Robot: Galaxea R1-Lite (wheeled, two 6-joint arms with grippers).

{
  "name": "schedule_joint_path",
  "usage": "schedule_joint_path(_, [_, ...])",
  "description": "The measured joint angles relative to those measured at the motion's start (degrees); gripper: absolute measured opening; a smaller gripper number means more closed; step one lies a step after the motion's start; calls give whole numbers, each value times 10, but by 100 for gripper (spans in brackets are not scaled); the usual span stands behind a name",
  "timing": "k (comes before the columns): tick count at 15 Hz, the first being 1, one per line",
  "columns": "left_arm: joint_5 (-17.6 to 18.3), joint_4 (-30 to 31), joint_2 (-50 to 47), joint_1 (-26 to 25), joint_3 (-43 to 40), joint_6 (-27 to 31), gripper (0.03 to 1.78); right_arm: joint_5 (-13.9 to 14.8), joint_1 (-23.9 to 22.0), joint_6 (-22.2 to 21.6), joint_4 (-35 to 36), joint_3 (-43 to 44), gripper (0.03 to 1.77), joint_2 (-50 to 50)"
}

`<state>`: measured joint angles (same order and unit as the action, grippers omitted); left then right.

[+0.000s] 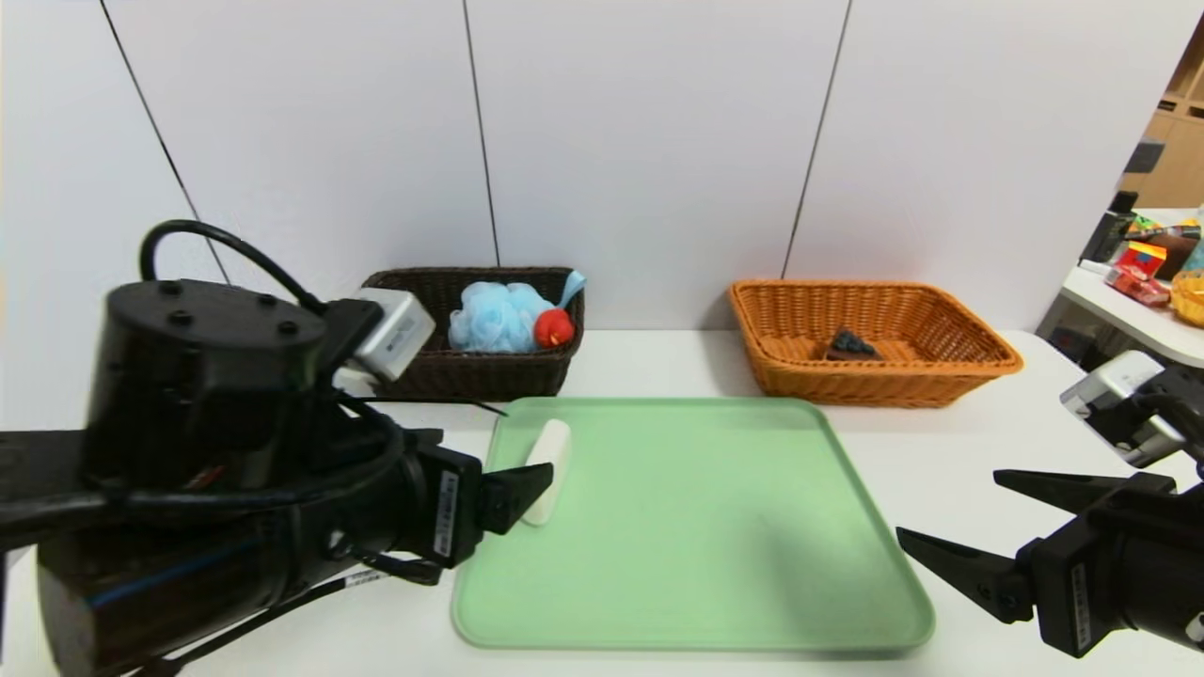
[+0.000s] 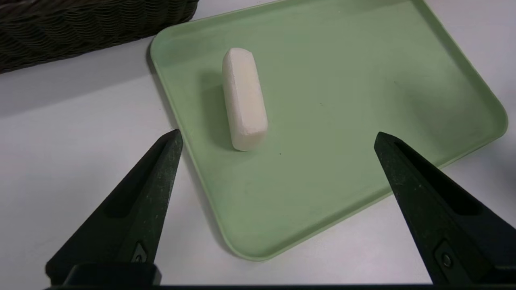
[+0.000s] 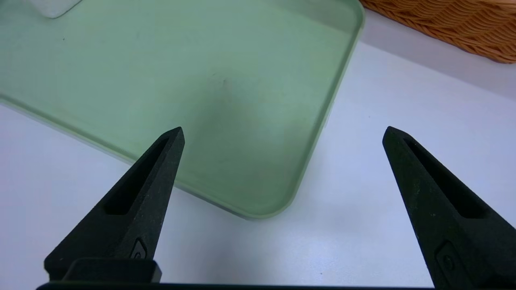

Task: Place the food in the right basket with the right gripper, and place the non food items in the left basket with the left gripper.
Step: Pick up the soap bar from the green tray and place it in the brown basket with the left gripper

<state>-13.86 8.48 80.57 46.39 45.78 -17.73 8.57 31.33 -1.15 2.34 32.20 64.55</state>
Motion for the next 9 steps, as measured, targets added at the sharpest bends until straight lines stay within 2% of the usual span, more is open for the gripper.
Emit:
schedule_joint_path(3, [-16,1,69,19,34,-25,169,0,3,1,0,1,169,4])
schedule_joint_path(9, [-20,20,157,18,65,-29,169,0,4,1,0,-9,169,3])
